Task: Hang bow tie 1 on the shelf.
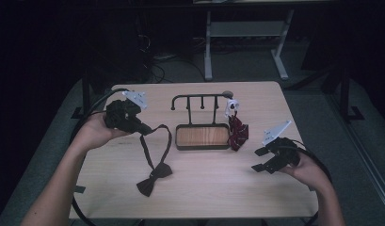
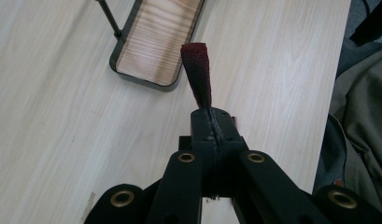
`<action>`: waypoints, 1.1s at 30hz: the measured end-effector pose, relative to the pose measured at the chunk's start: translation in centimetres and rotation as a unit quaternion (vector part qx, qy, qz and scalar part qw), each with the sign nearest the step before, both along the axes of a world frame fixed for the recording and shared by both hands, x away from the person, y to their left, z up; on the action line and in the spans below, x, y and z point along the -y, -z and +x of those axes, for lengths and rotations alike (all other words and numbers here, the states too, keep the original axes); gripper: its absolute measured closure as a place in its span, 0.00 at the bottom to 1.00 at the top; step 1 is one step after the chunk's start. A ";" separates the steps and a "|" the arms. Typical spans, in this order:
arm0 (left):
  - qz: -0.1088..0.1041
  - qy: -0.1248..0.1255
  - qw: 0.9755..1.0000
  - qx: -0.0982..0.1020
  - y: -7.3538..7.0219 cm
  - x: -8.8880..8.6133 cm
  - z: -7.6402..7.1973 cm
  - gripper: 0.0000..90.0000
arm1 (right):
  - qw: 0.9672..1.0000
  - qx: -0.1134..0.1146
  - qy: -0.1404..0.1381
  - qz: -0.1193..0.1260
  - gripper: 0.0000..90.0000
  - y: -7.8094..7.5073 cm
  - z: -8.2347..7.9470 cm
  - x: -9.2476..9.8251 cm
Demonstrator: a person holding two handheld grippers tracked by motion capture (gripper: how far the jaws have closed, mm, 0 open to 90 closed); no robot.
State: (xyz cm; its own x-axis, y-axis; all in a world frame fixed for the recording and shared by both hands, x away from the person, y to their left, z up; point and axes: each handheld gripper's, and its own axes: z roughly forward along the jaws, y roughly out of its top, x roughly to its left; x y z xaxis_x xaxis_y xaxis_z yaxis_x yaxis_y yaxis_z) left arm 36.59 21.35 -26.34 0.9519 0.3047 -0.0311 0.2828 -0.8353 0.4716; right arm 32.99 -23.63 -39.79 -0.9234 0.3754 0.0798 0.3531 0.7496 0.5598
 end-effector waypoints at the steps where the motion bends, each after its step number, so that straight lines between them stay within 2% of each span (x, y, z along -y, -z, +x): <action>1: 0.001 -0.001 1.000 0.002 -0.2 0.0 0.1 0.99 | 1.000 -0.005 0.004 0.000 0.39 -0.1 -0.1 0.0; 13: 0.003 -0.009 1.000 0.008 -2.0 0.7 1.7 0.99 | 1.000 0.000 0.002 -0.003 0.39 0.1 -0.1 0.0; 20: 0.008 -0.012 1.000 0.015 -3.3 1.0 2.4 0.99 | 1.000 -0.006 0.005 -0.005 0.39 0.2 -0.1 0.0; 33: 0.010 -0.015 1.000 0.018 -4.0 1.7 3.6 0.99 | 1.000 -0.003 0.003 -0.004 0.39 0.1 -0.3 -0.1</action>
